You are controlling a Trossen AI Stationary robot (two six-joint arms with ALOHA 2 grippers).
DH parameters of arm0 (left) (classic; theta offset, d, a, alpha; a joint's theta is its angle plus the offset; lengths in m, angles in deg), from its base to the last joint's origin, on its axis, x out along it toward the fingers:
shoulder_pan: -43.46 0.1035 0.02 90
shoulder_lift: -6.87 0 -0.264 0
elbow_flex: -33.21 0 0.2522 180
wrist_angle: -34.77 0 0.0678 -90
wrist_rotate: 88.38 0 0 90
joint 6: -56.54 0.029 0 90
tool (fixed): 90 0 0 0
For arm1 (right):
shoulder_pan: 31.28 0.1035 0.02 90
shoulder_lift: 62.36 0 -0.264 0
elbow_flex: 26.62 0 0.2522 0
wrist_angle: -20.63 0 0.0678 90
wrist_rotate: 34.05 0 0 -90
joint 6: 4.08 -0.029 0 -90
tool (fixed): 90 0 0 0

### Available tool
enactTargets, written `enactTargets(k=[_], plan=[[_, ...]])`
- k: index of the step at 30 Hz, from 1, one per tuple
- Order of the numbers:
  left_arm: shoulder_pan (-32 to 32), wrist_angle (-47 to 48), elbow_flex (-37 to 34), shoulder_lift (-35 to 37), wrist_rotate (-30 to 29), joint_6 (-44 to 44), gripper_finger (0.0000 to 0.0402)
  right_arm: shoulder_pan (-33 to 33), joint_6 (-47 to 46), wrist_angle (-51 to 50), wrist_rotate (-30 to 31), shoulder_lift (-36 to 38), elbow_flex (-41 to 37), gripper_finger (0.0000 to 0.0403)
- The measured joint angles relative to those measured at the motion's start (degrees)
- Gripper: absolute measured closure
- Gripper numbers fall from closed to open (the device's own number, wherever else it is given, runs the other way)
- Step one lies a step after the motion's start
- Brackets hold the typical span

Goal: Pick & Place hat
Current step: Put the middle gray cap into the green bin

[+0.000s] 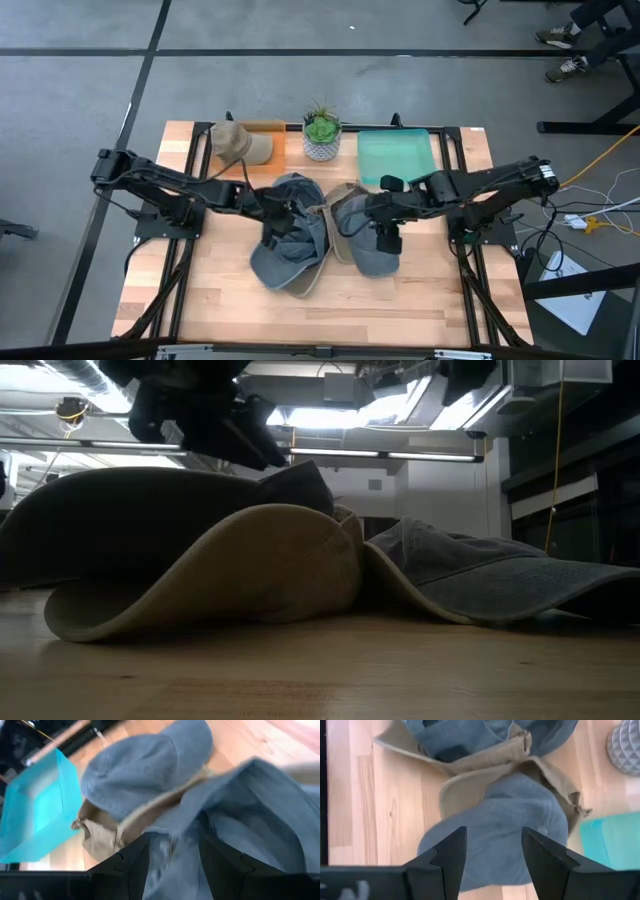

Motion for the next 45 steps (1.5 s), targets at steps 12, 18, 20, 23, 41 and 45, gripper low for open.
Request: enactTargets(k=[12, 18, 20, 23, 41, 45], plan=[[-4.2, -1.6, 0.0, -5.2, -6.0, -4.5, 0.024, 4.1, -8.2, 7.6, 3.5, 6.5, -9.9, 0.0214], [-3.8, -8.4, 0.0, -7.0, -11.3, -6.4, 0.0238, 4.2, -9.2, 8.9, 5.5, 5.5, -10.1, 0.0214], [-3.6, -10.3, 0.0, -7.7, -11.6, -6.4, 0.0238, 4.2, -8.7, 9.5, 6.7, 5.5, -10.1, 0.0214], [-3.6, -11.4, 0.0, -8.7, -10.8, -7.2, 0.024, 4.2, -7.9, 9.5, 8.3, 5.5, -10.1, 0.0214], [-3.6, -14.6, 0.0, -7.6, -23.1, -30.4, 0.0385, 4.0, -7.3, 15.2, 9.7, 5.4, -10.1, 0.0214], [-4.0, -14.9, 0.0, -4.3, -24.0, -31.9, 0.038, 4.0, -5.7, 19.8, 9.9, 5.4, -10.1, 0.0214]])
